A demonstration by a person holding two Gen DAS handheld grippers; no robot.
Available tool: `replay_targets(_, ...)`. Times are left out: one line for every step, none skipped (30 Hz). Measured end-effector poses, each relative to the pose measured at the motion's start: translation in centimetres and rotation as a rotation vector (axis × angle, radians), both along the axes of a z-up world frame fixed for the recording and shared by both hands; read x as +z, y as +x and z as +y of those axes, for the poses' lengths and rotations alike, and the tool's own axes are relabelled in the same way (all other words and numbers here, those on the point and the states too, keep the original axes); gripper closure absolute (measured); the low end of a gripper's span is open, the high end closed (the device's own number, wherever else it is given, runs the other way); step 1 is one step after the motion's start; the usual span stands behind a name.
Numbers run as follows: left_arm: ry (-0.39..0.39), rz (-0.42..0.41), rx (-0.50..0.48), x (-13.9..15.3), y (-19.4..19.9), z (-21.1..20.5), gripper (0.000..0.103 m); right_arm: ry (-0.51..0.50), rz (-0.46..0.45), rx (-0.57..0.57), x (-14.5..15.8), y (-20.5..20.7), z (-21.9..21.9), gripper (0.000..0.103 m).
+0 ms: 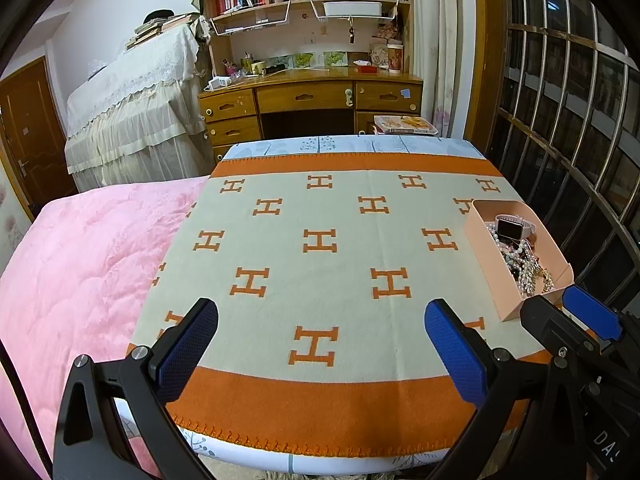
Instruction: Organize jewelry
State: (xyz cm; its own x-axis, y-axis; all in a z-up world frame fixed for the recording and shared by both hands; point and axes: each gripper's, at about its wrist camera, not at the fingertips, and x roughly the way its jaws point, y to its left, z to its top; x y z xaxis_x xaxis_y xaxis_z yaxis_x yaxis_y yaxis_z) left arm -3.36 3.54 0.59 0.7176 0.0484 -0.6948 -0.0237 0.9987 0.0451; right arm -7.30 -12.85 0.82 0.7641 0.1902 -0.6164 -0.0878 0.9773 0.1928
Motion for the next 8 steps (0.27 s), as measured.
replay_targets(0.0, 0.0, 0.0, -0.03, -0.01, 0.0, 0.001, 0.0, 0.0, 0.0, 0.0, 0.0, -0.01, 0.042)
replay_targets(0.0, 0.0, 0.0, 0.01, 0.04, 0.0, 0.001, 0.001, 0.0, 0.0, 0.14, 0.21, -0.13, 0.042)
replay_targets(0.0, 0.0, 0.0, 0.02, 0.04, 0.0, 0.001, 0.001, 0.0, 0.0, 0.16, 0.22, -0.14, 0.042)
replay_targets(-0.001, 0.001, 0.0, -0.03, 0.0, 0.0, 0.001, 0.001, 0.0, 0.0, 0.12, 0.15, -0.09, 0.042)
replay_targets(0.0, 0.001, 0.0, 0.02, 0.04, 0.0, 0.001, 0.001, 0.001, 0.001, 0.05, 0.07, -0.02, 0.042)
replay_targets(0.0, 0.001, 0.0, 0.04, 0.05, 0.0, 0.001, 0.001, 0.002, 0.0, 0.07, 0.08, -0.02, 0.042)
replay_targets(0.0, 0.003, 0.0, -0.02, 0.08, 0.05, 0.001, 0.001, 0.003, 0.0, 0.07, 0.06, -0.01, 0.042)
replay_targets(0.0, 0.004, 0.0, -0.03, 0.07, 0.05, 0.001, 0.001, 0.005, 0.0, 0.01, 0.08, 0.05, 0.042)
